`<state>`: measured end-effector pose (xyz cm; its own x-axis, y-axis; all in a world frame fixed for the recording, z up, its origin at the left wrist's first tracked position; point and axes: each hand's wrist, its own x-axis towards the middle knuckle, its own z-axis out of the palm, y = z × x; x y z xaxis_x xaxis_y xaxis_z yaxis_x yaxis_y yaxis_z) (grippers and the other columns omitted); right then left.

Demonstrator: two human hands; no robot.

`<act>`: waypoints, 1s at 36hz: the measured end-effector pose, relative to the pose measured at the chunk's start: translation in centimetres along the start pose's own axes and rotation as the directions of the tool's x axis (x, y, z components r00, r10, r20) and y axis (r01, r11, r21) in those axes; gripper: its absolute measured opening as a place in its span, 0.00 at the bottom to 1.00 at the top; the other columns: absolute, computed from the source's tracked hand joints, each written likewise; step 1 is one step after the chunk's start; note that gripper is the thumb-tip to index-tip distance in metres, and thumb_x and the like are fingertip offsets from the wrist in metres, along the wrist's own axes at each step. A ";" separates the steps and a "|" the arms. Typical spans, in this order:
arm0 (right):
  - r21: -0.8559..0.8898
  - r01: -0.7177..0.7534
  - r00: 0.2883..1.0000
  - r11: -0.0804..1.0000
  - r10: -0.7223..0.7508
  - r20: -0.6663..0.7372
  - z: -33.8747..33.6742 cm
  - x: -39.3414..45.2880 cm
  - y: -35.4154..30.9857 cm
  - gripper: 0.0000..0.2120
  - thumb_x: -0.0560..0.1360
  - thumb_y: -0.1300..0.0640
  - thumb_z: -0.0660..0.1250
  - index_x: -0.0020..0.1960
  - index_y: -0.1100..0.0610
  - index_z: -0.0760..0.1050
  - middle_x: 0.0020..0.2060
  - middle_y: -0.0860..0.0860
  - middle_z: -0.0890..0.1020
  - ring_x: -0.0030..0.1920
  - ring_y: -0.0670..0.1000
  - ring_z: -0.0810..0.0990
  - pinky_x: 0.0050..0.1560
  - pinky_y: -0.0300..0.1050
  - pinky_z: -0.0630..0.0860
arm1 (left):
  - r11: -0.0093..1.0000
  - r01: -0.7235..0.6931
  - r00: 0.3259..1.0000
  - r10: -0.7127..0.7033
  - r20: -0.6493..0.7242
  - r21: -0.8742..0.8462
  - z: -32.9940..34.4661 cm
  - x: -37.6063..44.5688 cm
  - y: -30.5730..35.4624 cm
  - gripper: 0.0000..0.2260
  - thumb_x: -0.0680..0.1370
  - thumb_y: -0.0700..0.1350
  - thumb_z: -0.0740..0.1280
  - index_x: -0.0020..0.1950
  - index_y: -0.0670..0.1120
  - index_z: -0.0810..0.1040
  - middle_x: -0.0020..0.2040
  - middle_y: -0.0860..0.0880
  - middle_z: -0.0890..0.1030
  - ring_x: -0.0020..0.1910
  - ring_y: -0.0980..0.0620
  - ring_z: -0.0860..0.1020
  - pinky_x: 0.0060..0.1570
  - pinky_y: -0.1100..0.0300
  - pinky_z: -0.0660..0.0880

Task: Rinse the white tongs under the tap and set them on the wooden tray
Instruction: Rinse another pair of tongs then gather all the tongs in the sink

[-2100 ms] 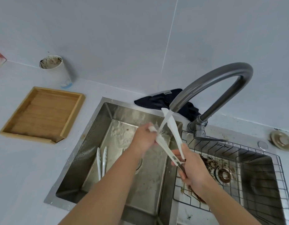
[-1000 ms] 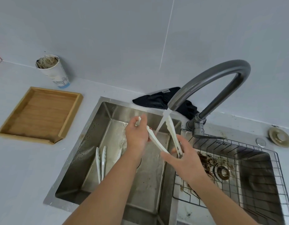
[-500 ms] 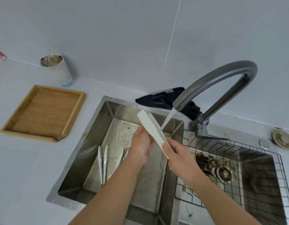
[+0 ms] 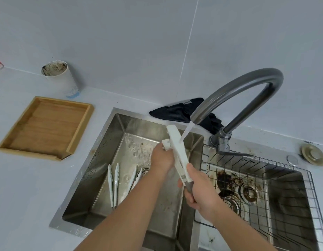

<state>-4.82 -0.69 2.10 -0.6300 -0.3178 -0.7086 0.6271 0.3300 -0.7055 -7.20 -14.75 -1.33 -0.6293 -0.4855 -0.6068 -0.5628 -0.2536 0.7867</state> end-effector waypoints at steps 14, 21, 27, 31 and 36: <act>0.107 0.005 0.997 0.994 -0.013 0.070 -0.8 -0.2 0.5 0.30 0.83 0.36 0.51 0.45 0.61 0.76 0.39 0.62 0.72 0.22 0.50 0.58 0.20 0.39 0.54 | 0.998 0.057 0.996 -0.056 -0.064 0.010 -0.6 0.8 1.1 0.10 0.79 0.37 0.65 0.38 0.41 0.79 0.41 0.39 0.85 0.40 0.41 0.86 0.37 0.47 0.85; 0.034 -0.075 0.996 0.997 0.073 0.051 -1.4 -1.1 0.9 0.33 0.82 0.35 0.51 0.41 0.61 0.77 0.21 0.53 0.66 0.20 0.50 0.56 0.24 0.42 0.51 | 0.982 0.149 0.985 -0.158 -0.069 -0.119 -1.2 0.4 0.5 0.14 0.83 0.44 0.64 0.40 0.40 0.81 0.36 0.41 0.84 0.29 0.47 0.81 0.22 0.64 0.74; 0.047 -0.051 0.999 0.998 0.051 0.014 -1.5 -1.0 1.3 0.29 0.84 0.40 0.53 0.44 0.62 0.79 0.25 0.55 0.73 0.20 0.50 0.59 0.22 0.42 0.53 | 0.949 0.212 0.977 -0.206 0.052 -0.235 -0.6 -0.8 0.2 0.15 0.85 0.50 0.60 0.50 0.44 0.83 0.37 0.47 0.85 0.36 0.50 0.83 0.34 0.57 0.80; 0.103 -0.015 1.000 0.995 0.016 -0.008 -1.6 -0.6 1.2 0.22 0.85 0.46 0.56 0.51 0.63 0.79 0.30 0.52 0.81 0.19 0.48 0.64 0.19 0.37 0.57 | 0.923 0.224 0.973 -0.192 0.130 -0.314 -0.4 -1.9 0.2 0.17 0.85 0.55 0.59 0.53 0.46 0.83 0.38 0.49 0.86 0.42 0.48 0.83 0.36 0.57 0.80; 0.077 0.015 1.000 0.997 -0.015 0.003 -1.6 -0.7 1.2 0.20 0.85 0.48 0.56 0.48 0.62 0.78 0.25 0.47 0.80 0.18 0.47 0.65 0.19 0.36 0.58 | 0.932 0.213 0.966 -0.156 0.205 -0.293 -0.7 -3.4 -0.5 0.17 0.83 0.57 0.64 0.58 0.46 0.83 0.48 0.46 0.85 0.49 0.46 0.84 0.45 0.54 0.82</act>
<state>-4.39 1.38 1.79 -0.6381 -0.3253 -0.6979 0.6510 0.2562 -0.7146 -4.40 -13.59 0.39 -0.6301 -0.2576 -0.7325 -0.5016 -0.5850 0.6373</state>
